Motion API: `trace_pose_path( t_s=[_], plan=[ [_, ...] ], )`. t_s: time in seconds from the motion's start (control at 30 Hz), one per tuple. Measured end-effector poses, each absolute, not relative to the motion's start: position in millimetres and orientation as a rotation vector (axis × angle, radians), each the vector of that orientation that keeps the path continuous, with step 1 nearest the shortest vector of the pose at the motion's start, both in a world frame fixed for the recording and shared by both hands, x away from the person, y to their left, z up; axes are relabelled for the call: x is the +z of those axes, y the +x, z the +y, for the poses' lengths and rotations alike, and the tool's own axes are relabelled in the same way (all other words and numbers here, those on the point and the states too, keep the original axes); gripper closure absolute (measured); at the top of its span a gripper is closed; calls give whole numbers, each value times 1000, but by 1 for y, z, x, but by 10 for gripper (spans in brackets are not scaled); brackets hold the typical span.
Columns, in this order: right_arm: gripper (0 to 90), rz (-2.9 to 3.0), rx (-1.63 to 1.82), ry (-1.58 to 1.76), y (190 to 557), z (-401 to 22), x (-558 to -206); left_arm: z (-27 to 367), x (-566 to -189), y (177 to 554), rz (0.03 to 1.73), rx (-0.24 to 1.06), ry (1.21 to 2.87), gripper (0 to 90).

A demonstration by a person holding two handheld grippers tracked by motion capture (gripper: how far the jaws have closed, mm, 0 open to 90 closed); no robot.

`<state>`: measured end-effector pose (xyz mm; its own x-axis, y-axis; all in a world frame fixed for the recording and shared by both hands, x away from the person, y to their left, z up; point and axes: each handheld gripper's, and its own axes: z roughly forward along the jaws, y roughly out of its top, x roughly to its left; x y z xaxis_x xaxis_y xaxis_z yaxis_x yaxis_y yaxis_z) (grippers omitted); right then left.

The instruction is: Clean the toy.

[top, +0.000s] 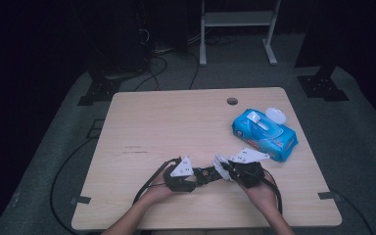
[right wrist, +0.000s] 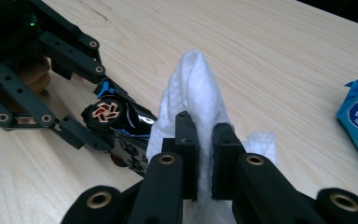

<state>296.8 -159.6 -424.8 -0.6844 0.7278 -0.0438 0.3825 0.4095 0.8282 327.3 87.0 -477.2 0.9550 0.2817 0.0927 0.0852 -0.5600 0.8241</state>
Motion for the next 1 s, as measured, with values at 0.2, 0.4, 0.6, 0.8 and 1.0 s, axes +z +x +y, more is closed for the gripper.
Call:
trace_pose_path(
  t_s=[0.2,0.4,0.6,0.8,1.0],
  plan=[
    [836,2306,1190,895,295,-150,-427,87,-477,327,258,266,2159,580],
    [837,2220,1184,994,298,-178,-424,87,-478,328,258,261,2157,579],
    [836,2181,1170,1071,302,-197,-426,87,-476,327,245,274,2170,579],
    [837,2169,1145,1084,301,-201,-426,87,-477,327,250,271,2165,579],
    [836,2188,1175,1057,299,-196,-424,88,-477,328,253,264,2164,580]
  ],
)
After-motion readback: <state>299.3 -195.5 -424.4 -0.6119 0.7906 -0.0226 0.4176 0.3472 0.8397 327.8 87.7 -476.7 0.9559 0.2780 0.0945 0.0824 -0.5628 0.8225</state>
